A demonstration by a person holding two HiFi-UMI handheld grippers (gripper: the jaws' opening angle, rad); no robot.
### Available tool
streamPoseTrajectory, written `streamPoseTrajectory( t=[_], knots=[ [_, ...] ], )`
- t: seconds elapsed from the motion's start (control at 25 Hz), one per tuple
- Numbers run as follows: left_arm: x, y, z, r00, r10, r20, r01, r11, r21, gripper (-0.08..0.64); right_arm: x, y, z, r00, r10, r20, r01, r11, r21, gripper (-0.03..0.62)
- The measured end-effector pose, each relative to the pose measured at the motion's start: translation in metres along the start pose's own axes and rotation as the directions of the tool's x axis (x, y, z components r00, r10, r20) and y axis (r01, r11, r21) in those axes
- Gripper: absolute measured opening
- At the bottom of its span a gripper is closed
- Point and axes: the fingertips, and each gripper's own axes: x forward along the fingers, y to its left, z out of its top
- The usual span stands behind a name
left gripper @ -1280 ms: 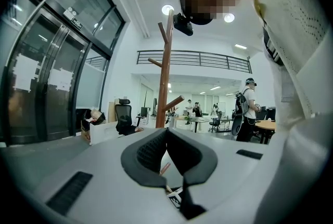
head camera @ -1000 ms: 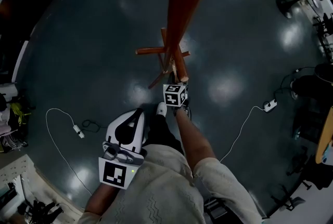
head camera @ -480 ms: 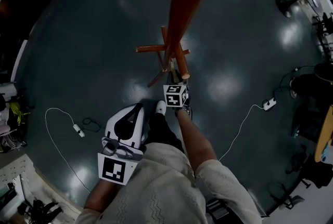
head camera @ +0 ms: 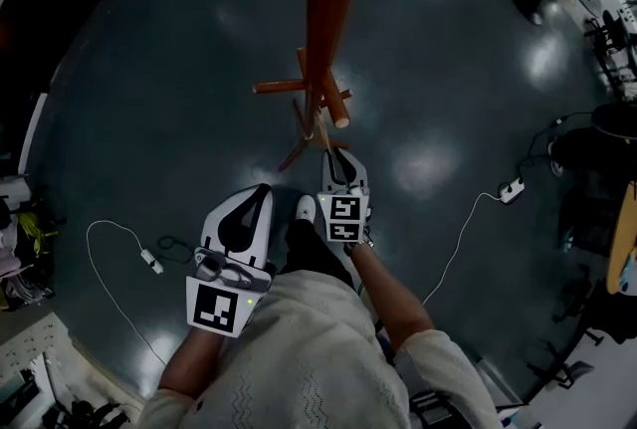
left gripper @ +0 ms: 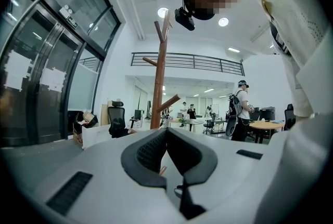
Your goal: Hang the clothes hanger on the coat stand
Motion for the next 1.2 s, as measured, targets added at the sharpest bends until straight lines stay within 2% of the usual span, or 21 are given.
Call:
streamPoseTrajectory(
  t=[0.12,0.36,0.48,0.64,0.76,0.88,1.0,1.12,1.2],
  knots=[
    [-0.004,-0.004,0.001,1.000,-0.017,0.014,0.017,1.000,-0.001,0.012,-0.037,0.003,0.037,0.996,0.004,0.089,-0.007,0.999,0.034,0.066],
    [-0.009,-0.009,0.004,0.998,-0.046,0.047,0.046,0.999,-0.005,0.012,-0.106,0.014,0.114,0.963,0.008,0.269,-0.011,1.000,0.010,0.026],
    [-0.011,-0.022,0.005,0.996,-0.066,0.058,0.066,0.998,0.002,0.012,-0.135,0.024,0.140,0.950,0.087,0.299,-0.094,0.996,0.010,0.018],
    [-0.014,-0.027,0.008,0.993,-0.089,0.076,0.090,0.996,-0.004,0.012,-0.170,0.058,0.193,0.893,0.190,0.408,-0.189,0.981,-0.045,0.018],
    [-0.015,-0.033,0.007,0.993,-0.090,0.080,0.090,0.996,-0.002,0.012,-0.186,0.072,0.206,0.870,0.255,0.422,-0.233,0.967,-0.105,0.018],
    [-0.019,-0.037,0.009,0.993,-0.089,0.083,0.089,0.996,0.006,0.012,-0.191,0.076,0.201,0.870,0.278,0.408,-0.244,0.960,-0.135,0.018],
    [-0.029,-0.031,0.007,0.995,-0.076,0.070,0.076,0.997,0.007,0.012,-0.185,0.082,0.192,0.878,0.278,0.389,-0.249,0.960,-0.125,0.018],
    [-0.033,-0.026,0.004,0.996,-0.062,0.059,0.061,0.998,0.008,0.012,-0.179,0.083,0.175,0.905,0.269,0.328,-0.244,0.963,-0.117,0.018],
    [-0.033,-0.028,0.003,0.996,-0.062,0.058,0.061,0.998,0.012,0.012,-0.180,0.080,0.167,0.914,0.262,0.309,-0.240,0.965,-0.108,0.018]
  ],
)
